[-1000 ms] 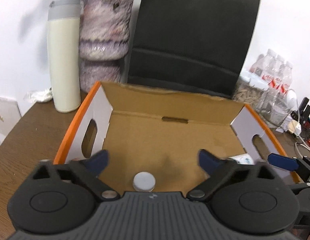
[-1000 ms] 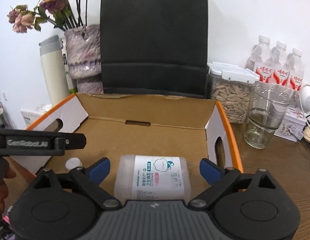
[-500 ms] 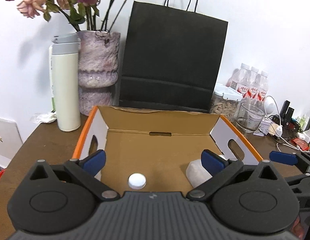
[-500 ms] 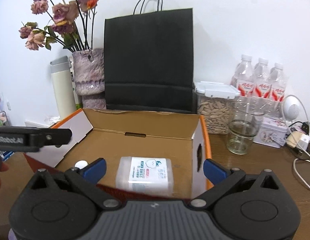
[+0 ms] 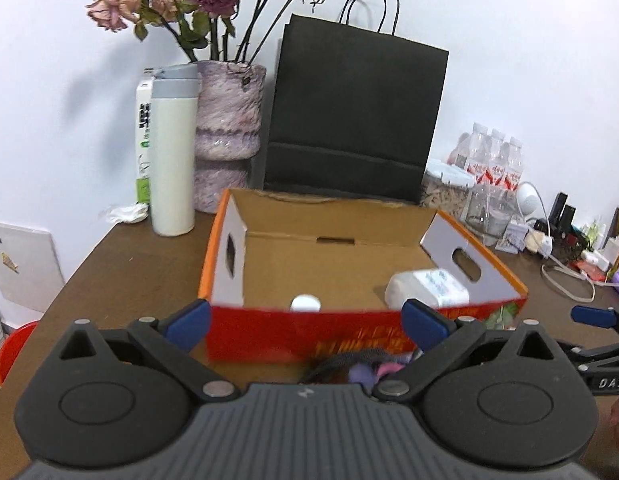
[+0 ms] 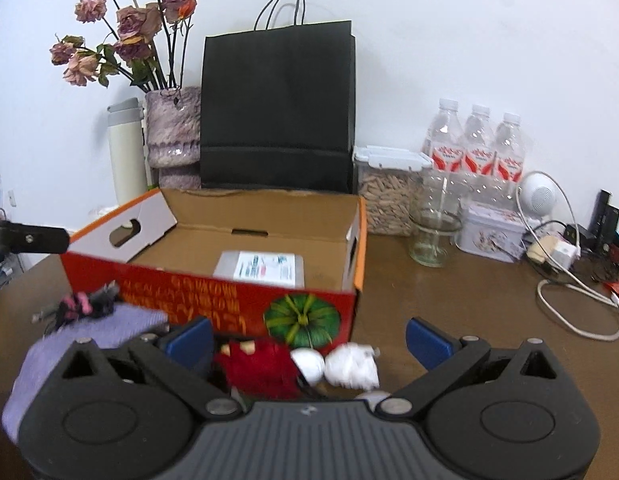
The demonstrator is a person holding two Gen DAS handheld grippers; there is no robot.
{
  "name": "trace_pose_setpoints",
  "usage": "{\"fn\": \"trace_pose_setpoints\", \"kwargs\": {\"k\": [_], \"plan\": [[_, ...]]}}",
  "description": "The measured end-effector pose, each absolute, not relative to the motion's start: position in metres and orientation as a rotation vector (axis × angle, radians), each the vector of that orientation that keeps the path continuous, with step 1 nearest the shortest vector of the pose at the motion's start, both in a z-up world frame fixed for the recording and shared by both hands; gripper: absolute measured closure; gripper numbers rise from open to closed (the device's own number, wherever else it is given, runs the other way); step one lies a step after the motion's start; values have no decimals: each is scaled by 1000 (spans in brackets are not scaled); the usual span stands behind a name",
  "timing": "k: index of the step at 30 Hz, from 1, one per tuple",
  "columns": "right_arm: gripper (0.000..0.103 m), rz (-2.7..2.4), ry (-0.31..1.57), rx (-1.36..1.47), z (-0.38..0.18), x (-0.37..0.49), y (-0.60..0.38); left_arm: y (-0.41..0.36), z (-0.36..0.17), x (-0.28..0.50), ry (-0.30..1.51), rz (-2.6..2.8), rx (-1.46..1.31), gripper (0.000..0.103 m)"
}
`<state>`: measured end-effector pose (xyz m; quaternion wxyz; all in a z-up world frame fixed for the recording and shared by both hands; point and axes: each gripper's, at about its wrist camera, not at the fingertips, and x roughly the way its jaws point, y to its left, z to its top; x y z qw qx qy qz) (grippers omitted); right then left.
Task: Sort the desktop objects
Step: 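Move both tools back from the box to the remaining desk objects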
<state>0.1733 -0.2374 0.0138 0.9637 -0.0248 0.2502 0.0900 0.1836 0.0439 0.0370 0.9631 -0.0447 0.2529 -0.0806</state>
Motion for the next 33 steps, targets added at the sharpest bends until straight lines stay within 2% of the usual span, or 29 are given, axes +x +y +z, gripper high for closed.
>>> {"fn": "trace_pose_setpoints", "kwargs": {"k": [16,25,33], "plan": [[0,236,556,-40,-7,92,-230,66,-11,100,611,-131,-15,0],[0,278,582,-76,-14,83,-211,34,-24,102,641,-158,137,0],[0,326,616,-113,-17,95,-189,27,-28,110,643,-161,157,0]]}}
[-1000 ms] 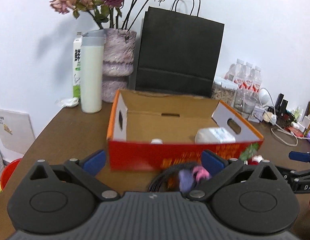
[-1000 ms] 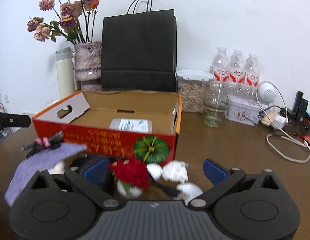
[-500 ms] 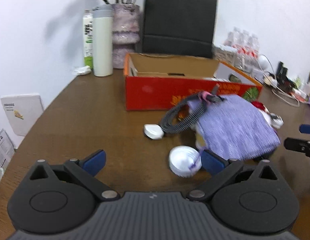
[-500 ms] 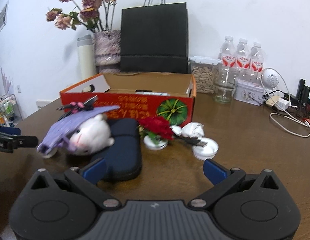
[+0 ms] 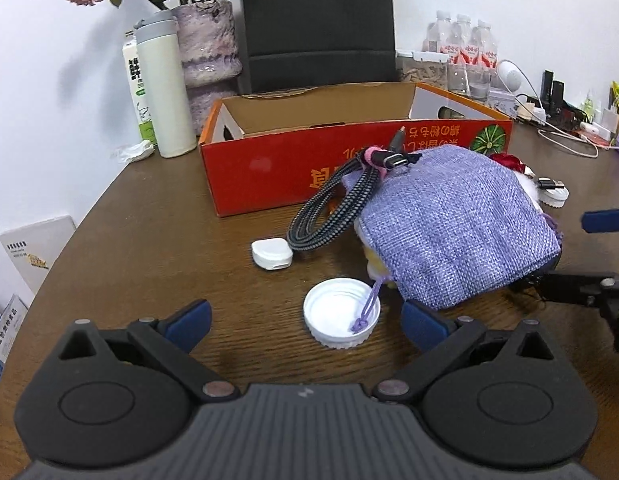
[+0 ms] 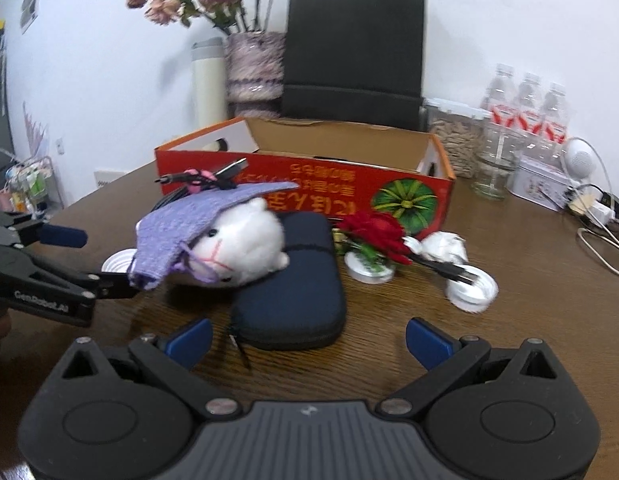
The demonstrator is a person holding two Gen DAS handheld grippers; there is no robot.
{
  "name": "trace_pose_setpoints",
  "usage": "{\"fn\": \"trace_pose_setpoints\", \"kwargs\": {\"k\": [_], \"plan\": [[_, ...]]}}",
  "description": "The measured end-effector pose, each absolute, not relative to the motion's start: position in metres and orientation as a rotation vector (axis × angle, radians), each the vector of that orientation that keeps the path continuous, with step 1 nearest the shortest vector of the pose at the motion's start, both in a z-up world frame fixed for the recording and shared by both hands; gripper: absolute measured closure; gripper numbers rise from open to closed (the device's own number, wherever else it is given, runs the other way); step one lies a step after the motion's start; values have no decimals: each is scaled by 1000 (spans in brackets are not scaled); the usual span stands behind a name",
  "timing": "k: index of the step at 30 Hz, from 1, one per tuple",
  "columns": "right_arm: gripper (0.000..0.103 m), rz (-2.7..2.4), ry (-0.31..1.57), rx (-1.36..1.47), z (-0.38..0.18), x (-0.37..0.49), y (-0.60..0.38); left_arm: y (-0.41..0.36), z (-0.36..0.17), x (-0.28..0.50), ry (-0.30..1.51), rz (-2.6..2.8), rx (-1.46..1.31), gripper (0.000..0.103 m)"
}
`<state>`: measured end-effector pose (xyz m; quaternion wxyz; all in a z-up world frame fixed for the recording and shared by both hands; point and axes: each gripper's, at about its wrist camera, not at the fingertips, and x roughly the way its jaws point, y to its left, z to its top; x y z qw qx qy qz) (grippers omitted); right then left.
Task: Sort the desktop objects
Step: 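Move both tools back from the box to the remaining desk objects, then grasp white screw cap with left tool while right tool grasps navy zippered case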
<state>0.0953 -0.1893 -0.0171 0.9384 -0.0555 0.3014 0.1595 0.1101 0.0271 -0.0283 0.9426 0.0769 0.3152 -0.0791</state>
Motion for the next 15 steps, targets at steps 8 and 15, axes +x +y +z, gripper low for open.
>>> {"fn": "trace_pose_setpoints", "kwargs": {"k": [8,15], "plan": [[0,328,609,-187,-21,120,-168,22,-31,112,647,-193,185,0],[19,359,625,-194,-25,139,-158,27,-32,119,657,-223,143,20]]}}
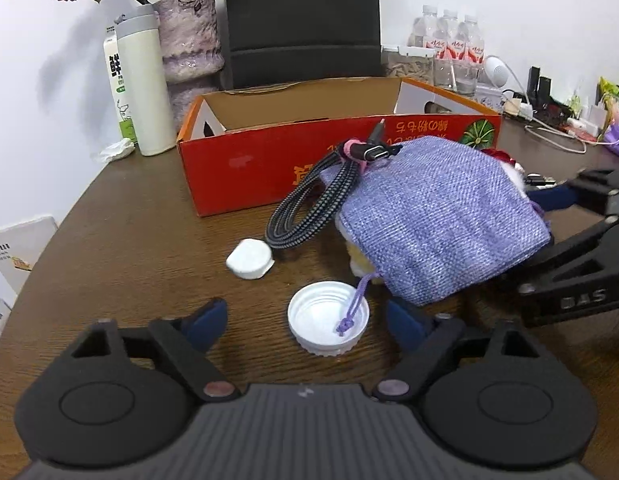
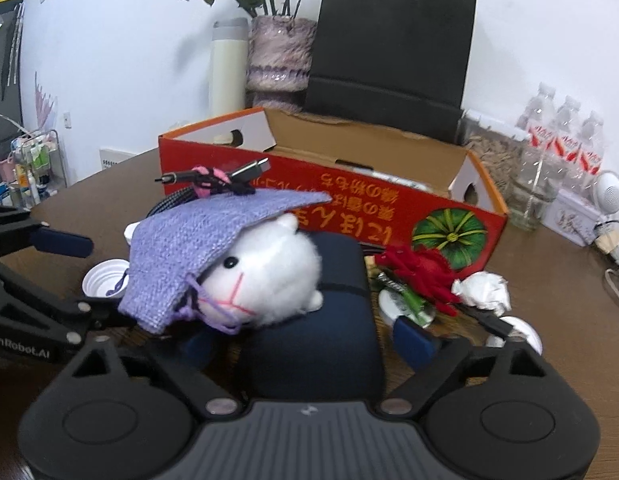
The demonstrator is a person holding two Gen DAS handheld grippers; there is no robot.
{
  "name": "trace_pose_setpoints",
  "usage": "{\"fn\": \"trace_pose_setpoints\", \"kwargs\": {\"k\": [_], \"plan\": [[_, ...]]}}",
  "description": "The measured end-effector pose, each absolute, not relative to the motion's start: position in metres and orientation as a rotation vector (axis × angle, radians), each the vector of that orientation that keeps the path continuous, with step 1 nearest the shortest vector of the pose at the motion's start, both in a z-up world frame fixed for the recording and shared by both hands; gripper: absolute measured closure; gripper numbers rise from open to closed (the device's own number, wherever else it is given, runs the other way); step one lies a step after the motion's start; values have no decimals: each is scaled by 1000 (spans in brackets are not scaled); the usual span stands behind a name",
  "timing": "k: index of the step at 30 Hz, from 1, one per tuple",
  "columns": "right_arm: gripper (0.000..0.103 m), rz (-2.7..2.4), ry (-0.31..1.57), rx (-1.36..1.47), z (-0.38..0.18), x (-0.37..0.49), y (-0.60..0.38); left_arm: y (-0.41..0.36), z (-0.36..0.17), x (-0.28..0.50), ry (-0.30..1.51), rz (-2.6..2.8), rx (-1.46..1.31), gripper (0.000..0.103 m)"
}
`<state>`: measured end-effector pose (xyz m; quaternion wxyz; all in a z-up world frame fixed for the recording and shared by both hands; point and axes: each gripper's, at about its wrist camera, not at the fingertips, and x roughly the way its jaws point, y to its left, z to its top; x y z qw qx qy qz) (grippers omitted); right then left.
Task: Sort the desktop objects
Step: 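Grasp white screw cap with left tool while right tool grasps navy zippered case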
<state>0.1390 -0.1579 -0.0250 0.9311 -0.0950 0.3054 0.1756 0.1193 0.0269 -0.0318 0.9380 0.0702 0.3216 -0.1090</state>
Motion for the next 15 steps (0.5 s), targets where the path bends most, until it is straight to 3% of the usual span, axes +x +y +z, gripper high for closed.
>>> {"fn": "trace_pose_setpoints", "kwargs": {"k": [8,12,15], "plan": [[31,362,637,-163,-28,143,-160,26,-32,118,653,-273,114,39],[33,368,638,-156,-28,143,-161,24,-30,117,641,-283,119,62],[36,373,635,-157,-28,139,-161,24,-31,114,633,-277,133,62]]}}
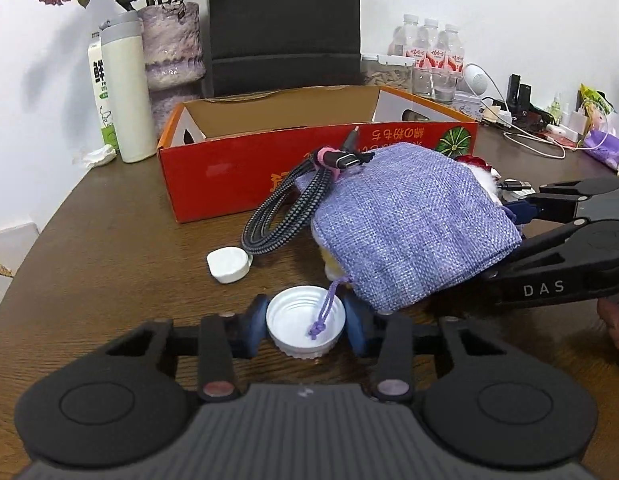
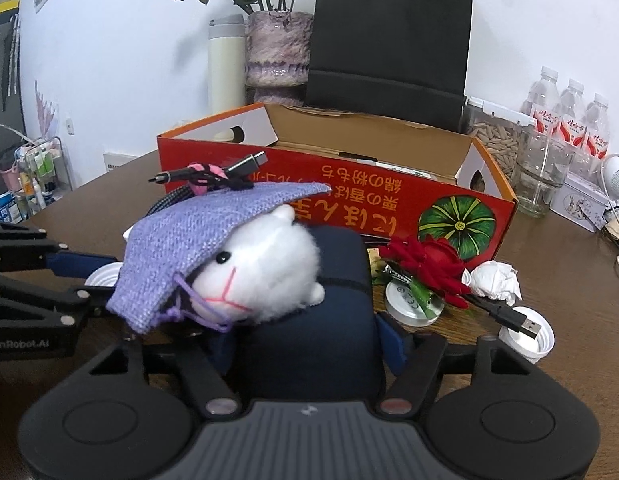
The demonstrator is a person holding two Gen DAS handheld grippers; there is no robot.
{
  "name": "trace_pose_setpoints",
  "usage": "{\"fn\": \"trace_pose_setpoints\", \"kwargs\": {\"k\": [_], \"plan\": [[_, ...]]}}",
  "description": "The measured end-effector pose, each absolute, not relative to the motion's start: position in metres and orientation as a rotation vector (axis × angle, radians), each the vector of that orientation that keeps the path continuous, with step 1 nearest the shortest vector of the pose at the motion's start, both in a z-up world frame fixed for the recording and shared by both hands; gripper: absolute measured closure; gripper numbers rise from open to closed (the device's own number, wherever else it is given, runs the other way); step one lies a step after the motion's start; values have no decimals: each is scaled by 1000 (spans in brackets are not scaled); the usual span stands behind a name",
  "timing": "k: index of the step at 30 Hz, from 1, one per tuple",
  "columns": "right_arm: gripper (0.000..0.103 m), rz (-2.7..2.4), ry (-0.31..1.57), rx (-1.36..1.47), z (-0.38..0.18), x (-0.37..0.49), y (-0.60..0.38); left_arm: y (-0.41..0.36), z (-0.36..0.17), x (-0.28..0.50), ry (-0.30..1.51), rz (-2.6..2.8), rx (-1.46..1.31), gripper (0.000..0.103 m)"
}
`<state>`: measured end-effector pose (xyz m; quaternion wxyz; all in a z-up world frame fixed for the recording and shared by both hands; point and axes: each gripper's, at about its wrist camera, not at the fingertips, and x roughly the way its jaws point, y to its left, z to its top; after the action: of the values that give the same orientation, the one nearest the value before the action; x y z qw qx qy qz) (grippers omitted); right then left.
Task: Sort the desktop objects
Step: 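Grasp white screw cap with left tool while right tool grasps navy zippered case, then carry screw cap in left tool and navy case in right tool over box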
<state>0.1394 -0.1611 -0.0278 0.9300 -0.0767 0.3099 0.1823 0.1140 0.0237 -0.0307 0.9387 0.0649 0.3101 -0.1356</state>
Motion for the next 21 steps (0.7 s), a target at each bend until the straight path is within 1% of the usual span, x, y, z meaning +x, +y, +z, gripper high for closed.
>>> {"fn": "trace_pose_setpoints", "kwargs": {"k": [9,21], "plan": [[44,346,601,-128,-25,114,-172,31,-30,108,636,-240,104,63],[44,293,551,-94,-18,75,-199,46,-25,79,626,-181,51,63]]}}
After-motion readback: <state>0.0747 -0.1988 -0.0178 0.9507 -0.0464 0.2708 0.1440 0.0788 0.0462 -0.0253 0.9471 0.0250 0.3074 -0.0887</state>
